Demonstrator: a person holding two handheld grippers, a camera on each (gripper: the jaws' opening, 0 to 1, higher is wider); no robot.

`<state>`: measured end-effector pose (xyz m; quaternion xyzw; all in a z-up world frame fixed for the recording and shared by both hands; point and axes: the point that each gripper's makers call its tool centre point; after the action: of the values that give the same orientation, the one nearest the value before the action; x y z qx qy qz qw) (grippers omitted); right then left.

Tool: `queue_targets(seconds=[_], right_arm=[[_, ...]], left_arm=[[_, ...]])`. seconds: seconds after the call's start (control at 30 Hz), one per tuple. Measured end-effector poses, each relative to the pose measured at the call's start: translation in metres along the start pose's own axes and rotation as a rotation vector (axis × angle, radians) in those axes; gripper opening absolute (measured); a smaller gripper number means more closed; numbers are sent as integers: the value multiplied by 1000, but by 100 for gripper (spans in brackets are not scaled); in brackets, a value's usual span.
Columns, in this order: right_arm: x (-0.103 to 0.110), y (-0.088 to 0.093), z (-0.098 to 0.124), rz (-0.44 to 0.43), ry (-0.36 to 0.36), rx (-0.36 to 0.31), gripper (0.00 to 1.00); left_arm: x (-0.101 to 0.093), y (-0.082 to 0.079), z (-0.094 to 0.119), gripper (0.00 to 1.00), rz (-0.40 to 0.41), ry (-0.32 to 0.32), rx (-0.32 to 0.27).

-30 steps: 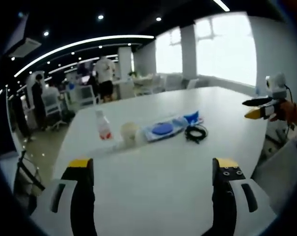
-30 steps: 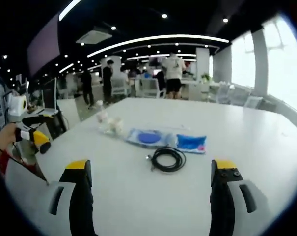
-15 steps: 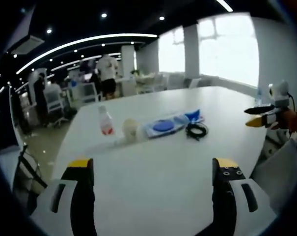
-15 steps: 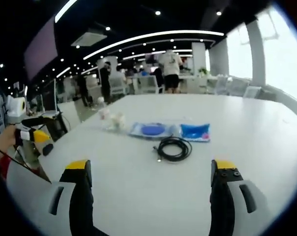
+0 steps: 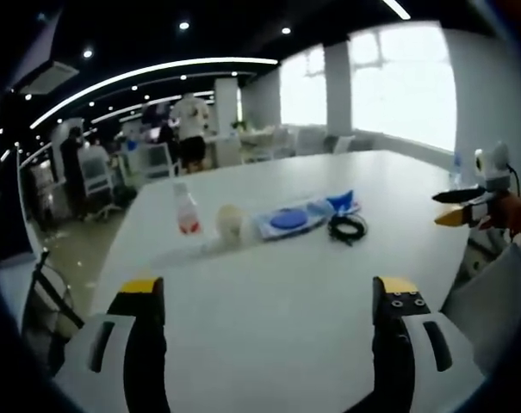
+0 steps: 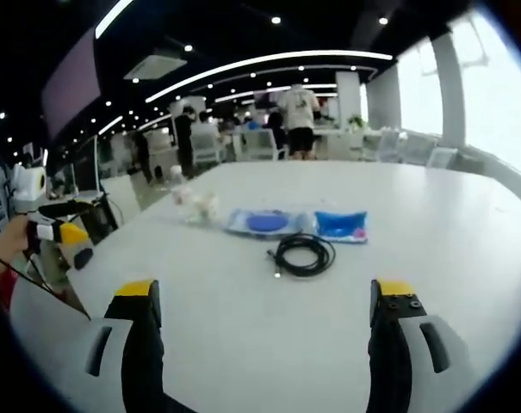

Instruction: Arrange the tabletop items into an orderly group along one side of the table until the central work area is clear of visible clutter.

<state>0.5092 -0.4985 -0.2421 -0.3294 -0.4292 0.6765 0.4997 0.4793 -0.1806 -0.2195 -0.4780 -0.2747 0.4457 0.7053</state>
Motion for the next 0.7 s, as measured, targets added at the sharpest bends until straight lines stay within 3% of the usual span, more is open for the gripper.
queue_targets(seconds=[0.7], right_arm=[[-6,6,2,-23,10,13,99]], left_arm=[[3,4,3,98,9,-15,11]])
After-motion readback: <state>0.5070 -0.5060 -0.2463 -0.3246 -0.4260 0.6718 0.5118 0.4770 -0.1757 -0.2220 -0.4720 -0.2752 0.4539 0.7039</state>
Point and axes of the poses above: the point that each gripper's makers call its tool centre point, and the gripper's own axes: z roughly backward along the fingers, x roughly to its left, y roughly out of its underside, and after that the axes turned 11 degrees about y, right-handed
